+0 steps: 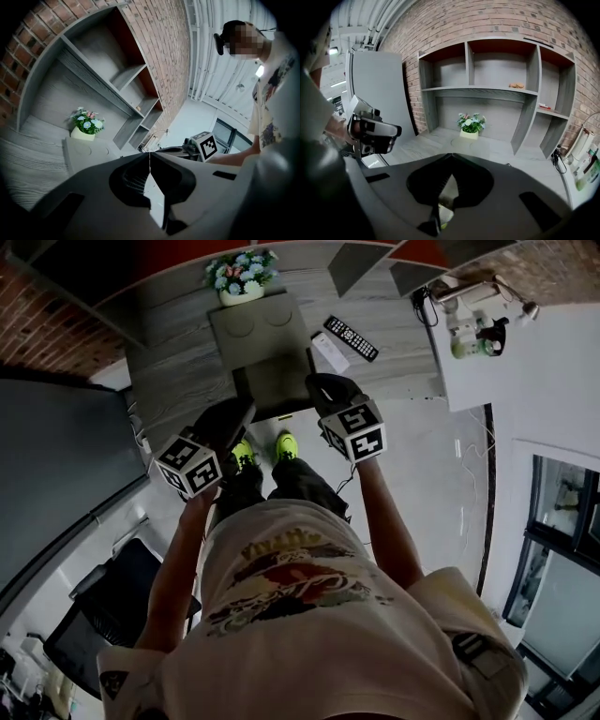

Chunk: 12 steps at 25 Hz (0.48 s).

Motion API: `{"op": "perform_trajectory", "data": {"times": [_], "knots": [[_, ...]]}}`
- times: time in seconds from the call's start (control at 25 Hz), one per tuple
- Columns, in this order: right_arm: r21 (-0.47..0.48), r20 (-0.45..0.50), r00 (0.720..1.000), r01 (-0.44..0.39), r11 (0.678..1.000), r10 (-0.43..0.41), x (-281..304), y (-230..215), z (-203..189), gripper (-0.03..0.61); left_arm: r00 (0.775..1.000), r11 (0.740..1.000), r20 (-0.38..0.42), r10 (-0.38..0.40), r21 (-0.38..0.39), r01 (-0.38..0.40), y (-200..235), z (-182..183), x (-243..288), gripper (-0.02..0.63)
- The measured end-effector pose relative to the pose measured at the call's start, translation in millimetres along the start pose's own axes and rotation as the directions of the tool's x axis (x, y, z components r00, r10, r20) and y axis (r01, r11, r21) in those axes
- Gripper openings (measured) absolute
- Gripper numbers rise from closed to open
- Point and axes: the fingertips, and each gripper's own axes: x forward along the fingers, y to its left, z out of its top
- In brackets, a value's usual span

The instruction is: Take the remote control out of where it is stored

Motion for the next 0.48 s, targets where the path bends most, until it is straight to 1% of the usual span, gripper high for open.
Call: {"op": "perform_trajectory", "data": {"times": [0.12,0.32,0.48], "knots": [[0.018,0.030,1.000,-0.010,1.000,0.009,-13.4,6.6,1.1,0.009,1.000,1.000,0.022,0.014,-0.003,-0.014,-7.7,4.5,-9.4,0.006],[-0.006,0.065,0.998,-0.004,1.000,0.004,-30.9,3.3,-0.9,0.009,0.998,0.999,0.048,0.043,0.006,-0.043,-23.6,4.5,-18.4,0.006],[0.013,0.110,0.992,-0.055,0.998,0.053,-46.3,14.2,-4.5,0.009,0.995,0.997,0.066,0.080,0.010,-0.081,-36.5,-9.6,-28.5,0.006]]}}
